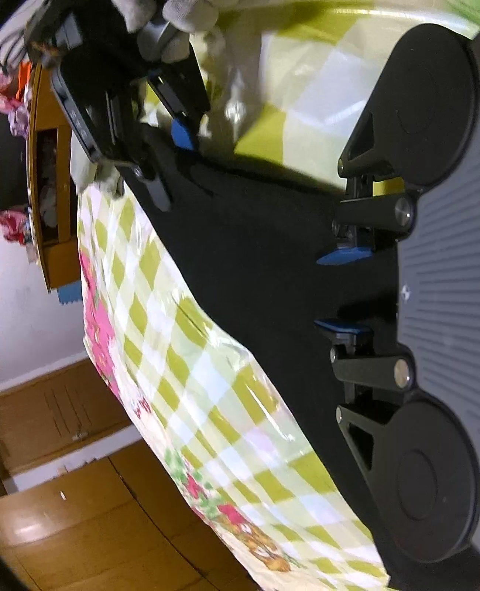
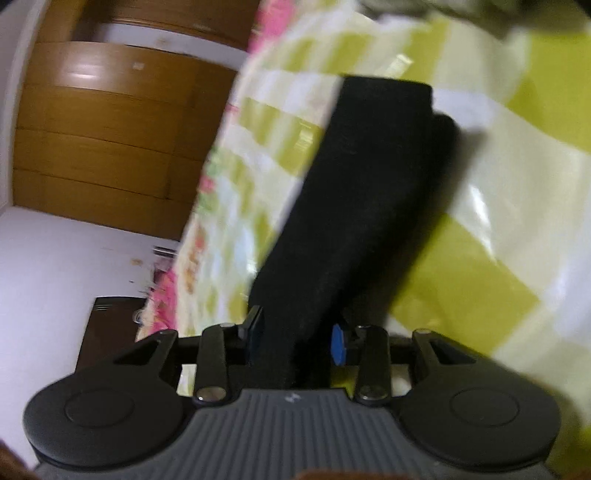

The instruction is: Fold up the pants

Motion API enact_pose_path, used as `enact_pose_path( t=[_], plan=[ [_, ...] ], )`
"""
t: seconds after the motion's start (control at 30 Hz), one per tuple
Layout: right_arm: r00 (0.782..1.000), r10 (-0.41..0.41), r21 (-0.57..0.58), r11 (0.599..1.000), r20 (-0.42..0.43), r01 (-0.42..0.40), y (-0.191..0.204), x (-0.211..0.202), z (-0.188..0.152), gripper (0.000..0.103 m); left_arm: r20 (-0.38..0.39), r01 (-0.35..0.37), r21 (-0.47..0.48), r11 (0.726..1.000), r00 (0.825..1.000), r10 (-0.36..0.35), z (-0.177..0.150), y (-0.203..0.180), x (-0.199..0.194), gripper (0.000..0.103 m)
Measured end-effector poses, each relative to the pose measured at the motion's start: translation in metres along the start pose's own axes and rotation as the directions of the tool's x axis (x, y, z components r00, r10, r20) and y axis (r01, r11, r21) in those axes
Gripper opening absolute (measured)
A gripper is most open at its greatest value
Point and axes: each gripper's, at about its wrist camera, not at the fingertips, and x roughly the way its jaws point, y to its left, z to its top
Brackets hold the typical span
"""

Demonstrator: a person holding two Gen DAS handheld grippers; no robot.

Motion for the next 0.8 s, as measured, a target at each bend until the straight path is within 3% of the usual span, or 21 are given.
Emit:
enact_pose_path(
  t=[0.13,0.23,0.3,0.33,0.43,0.53,0.6,0.67,0.8],
  plan=[
    [1.000,-0.002,-0.041,0.999,0.012,0.003,0.004,0.021,0.001,0.038,-0.018,-0.040,-0.025,0.999,0.999,0.040,-0.003,0.012,0.002,0.047],
    [0.999,0.034,0.022,0.999,-0.015,-0.034,-0.003,0.046,0.002,0.038,-0.027,-0.074,-0.047,0.996,0.997,0.072,-0.004,0.019,-0.001,0.047],
    [0.999,0.043,0.098,0.994,-0.031,-0.040,-0.009,0.050,0.005,0.009,-0.050,-0.079,-0.056,0.995,0.996,0.076,-0.006,0.020,0.001,0.048],
    [0.997,0.067,0.143,0.988,-0.030,-0.062,-0.011,0.049,0.009,0.007,-0.058,-0.075,-0.060,0.995,0.996,0.072,-0.007,0.019,0.003,0.048],
    [0.994,0.089,0.154,0.983,0.058,-0.096,-0.015,0.025,0.029,0.006,-0.049,-0.017,-0.095,0.995,0.999,0.013,-0.002,0.007,0.006,0.046],
    [0.986,0.080,0.102,0.990,0.143,-0.095,-0.005,-0.006,0.048,0.006,0.011,0.101,-0.116,0.988,0.995,-0.100,0.013,-0.007,0.002,0.048],
    [0.976,0.063,0.022,0.997,0.208,-0.070,0.009,-0.025,0.056,0.006,0.051,0.074,-0.070,0.995,0.996,-0.070,0.019,-0.011,-0.006,0.048],
    [0.974,0.035,-0.052,0.998,0.226,-0.023,0.019,-0.036,0.061,0.006,0.059,0.031,-0.085,0.996,0.998,-0.027,0.017,0.004,-0.012,0.048],
    [0.972,-0.187,-0.154,0.966,0.142,0.209,0.023,-0.031,0.062,0.011,-0.014,-0.092,-0.170,0.981,0.996,0.091,-0.014,0.051,-0.015,0.048]
  ],
)
